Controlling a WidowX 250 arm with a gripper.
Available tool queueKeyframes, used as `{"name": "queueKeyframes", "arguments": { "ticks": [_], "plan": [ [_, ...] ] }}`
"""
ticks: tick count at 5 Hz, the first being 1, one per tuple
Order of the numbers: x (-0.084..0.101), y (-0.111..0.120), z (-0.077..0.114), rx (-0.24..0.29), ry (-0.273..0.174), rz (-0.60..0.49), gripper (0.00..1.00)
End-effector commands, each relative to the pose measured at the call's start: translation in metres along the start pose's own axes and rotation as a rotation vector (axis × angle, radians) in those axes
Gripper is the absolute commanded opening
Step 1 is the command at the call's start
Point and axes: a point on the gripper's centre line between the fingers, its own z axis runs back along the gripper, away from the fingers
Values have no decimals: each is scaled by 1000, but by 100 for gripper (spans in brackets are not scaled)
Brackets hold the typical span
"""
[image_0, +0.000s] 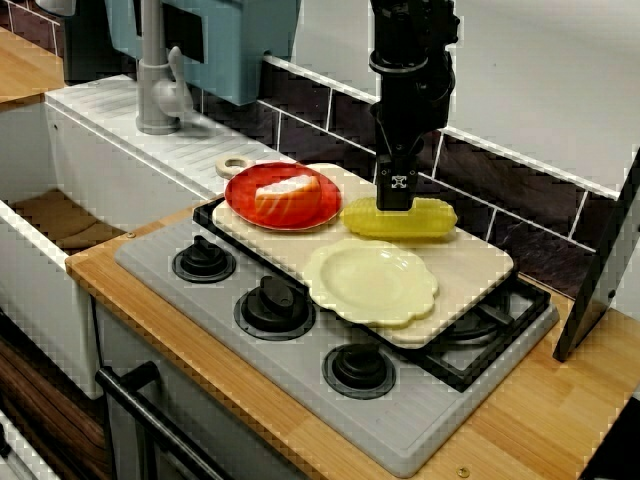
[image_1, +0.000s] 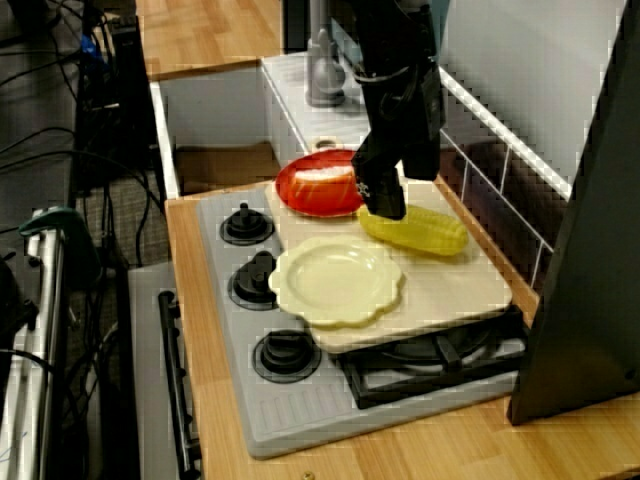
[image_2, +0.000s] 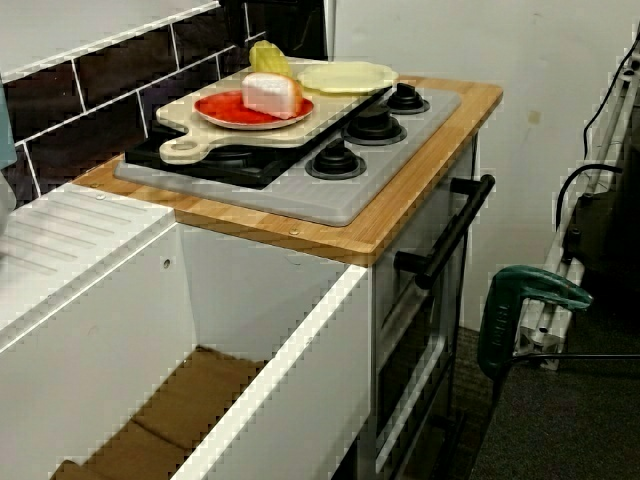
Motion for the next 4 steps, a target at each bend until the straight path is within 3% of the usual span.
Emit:
{"name": "queueKeyframes", "arguments": {
  "ticks": [1,4],
  "plan": [
    [0,0,0,0,0,0,100],
    [0,1,3,2,1,7,100]
  ]
}}
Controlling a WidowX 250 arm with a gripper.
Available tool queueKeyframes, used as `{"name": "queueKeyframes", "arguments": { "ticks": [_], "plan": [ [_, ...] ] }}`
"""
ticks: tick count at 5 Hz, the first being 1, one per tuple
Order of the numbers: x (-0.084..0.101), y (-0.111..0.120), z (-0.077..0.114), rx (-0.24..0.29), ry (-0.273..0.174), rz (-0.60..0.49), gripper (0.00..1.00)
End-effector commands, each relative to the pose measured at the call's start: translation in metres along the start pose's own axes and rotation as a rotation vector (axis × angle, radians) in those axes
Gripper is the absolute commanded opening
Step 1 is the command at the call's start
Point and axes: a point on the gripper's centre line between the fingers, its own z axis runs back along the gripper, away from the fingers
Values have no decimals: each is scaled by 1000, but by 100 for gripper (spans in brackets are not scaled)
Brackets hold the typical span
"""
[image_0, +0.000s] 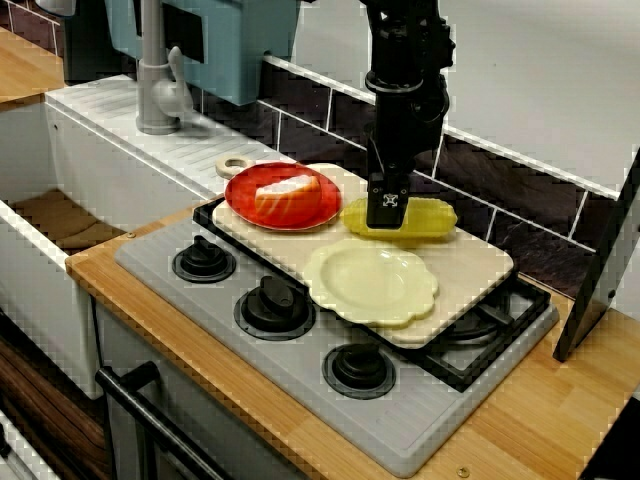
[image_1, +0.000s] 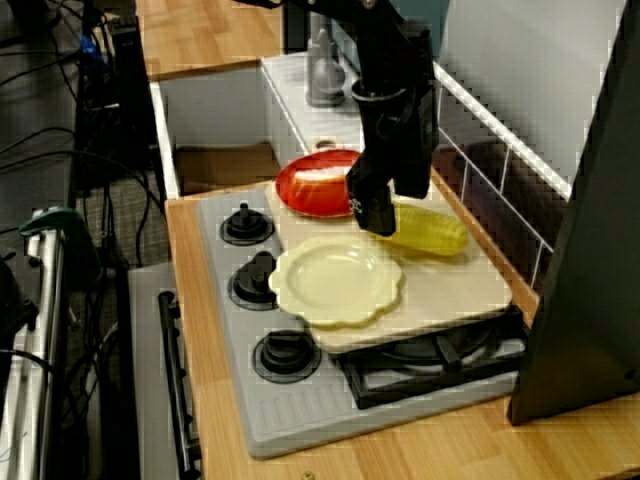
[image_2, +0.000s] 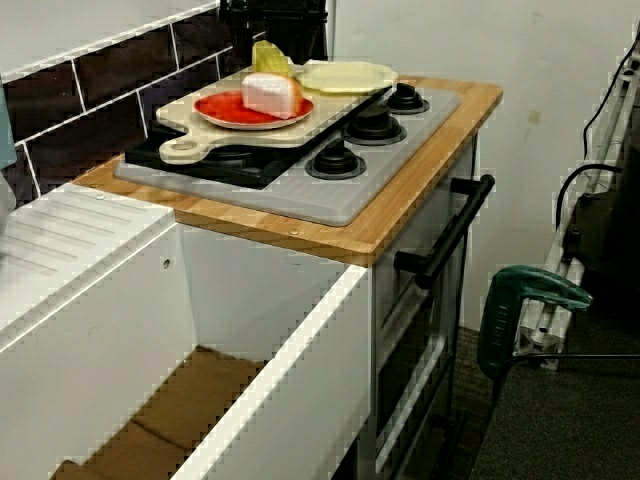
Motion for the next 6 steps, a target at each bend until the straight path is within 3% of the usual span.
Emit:
{"name": "queueKeyframes", "arguments": {
  "ticks": [1,3,4,5,6],
  "plan": [
    [9,6,15,28,-53,18,100],
    [14,4,5,27,-37,21,100],
    [14,3,2,30,-42,27,73],
    [13,4,2,23,-54,26,0],
    [13,6,6,17,-57,24,0]
  ]
}}
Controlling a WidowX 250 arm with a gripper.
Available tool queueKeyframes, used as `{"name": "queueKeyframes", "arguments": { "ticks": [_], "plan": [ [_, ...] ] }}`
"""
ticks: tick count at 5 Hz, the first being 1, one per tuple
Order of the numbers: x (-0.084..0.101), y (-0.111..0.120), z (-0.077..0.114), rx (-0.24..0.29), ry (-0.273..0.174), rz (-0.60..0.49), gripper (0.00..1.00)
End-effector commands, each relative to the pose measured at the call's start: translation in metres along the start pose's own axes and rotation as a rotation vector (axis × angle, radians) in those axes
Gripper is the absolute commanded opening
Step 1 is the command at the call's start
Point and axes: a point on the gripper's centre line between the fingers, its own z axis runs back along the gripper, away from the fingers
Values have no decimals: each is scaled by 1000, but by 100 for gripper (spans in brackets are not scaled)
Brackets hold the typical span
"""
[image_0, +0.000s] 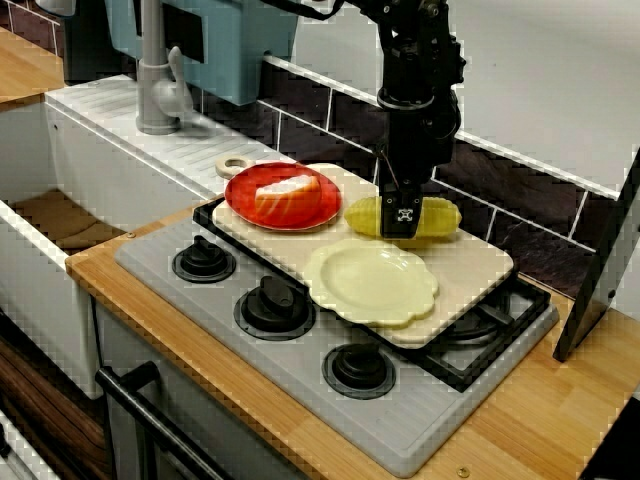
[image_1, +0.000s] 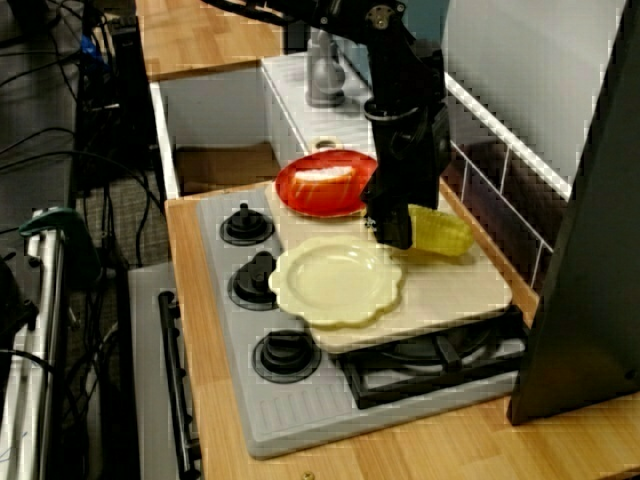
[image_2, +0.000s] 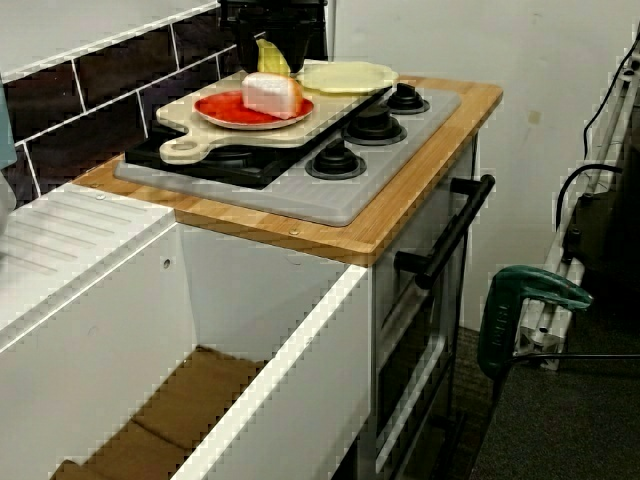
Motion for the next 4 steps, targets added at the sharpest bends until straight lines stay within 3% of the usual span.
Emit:
{"name": "queueKeyframes", "arguments": {
  "ticks": [1,2,3,4],
  "plan": [
    [1,9,28,22,-53,-6,0],
    [-4,9,40,18,-73,-39,0],
    [-7,5,51,-10,-59,-136,0],
    [-12,0,61,29,-87,-135,0]
  ]
}}
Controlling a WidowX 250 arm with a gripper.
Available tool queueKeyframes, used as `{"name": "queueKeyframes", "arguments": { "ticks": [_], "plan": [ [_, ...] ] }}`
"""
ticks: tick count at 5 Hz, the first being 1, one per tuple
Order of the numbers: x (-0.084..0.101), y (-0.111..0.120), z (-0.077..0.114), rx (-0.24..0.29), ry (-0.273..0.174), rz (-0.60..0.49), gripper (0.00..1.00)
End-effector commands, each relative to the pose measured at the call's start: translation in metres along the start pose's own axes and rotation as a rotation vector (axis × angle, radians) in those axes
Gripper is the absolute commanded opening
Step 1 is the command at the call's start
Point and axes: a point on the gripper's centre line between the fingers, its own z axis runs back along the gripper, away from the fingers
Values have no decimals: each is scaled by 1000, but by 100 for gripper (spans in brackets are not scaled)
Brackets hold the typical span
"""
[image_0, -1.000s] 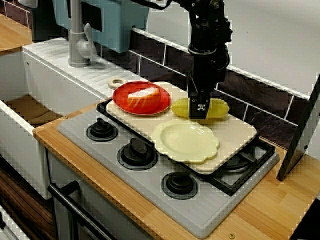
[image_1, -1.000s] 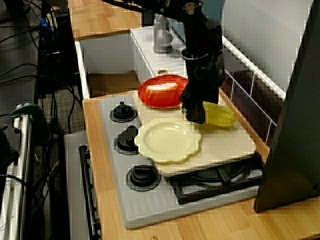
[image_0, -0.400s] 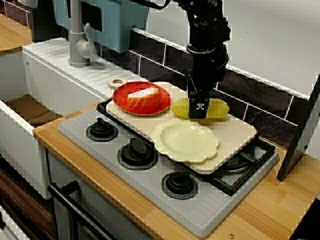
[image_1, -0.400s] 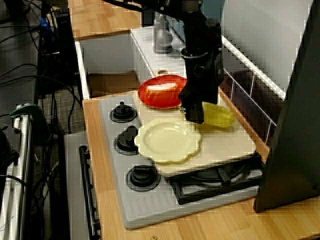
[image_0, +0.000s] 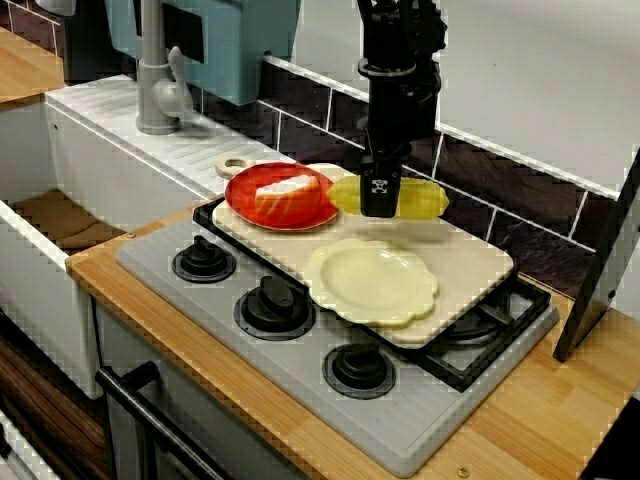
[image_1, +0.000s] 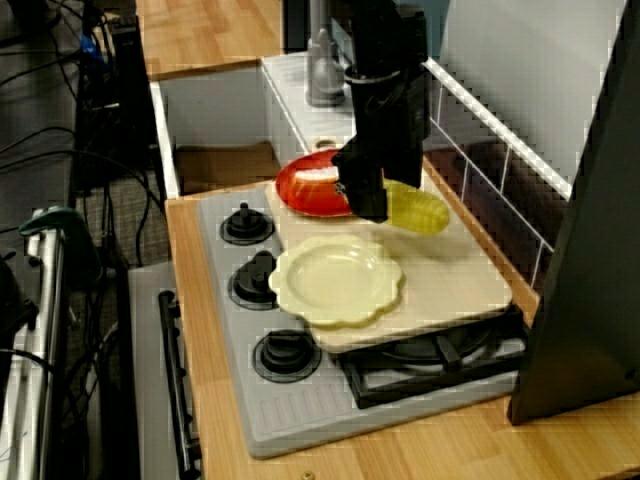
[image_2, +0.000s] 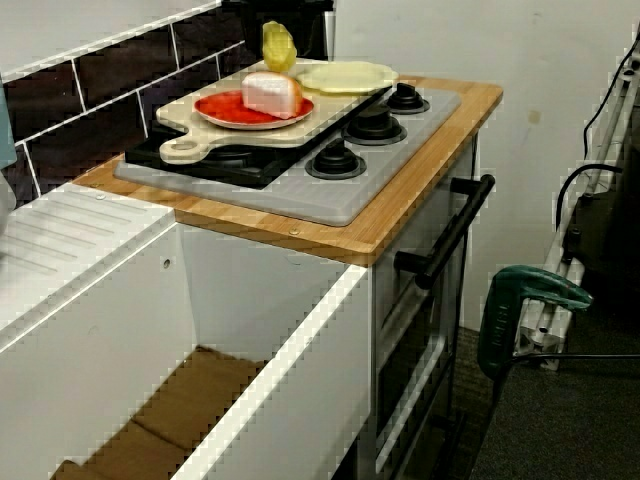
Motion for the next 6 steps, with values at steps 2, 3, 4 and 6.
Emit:
{"name": "queueKeyframes", "arguments": {
  "ticks": [2,3,4,6],
  "plan": [
    [-8,-26,45,143,-93,-93,0],
    [-11,-43,43,175,-97,-114,0],
    [-11,-58,37,179,-96,-136,0],
    [-9,-67,22,185,-76,-144,0]
  ]
}}
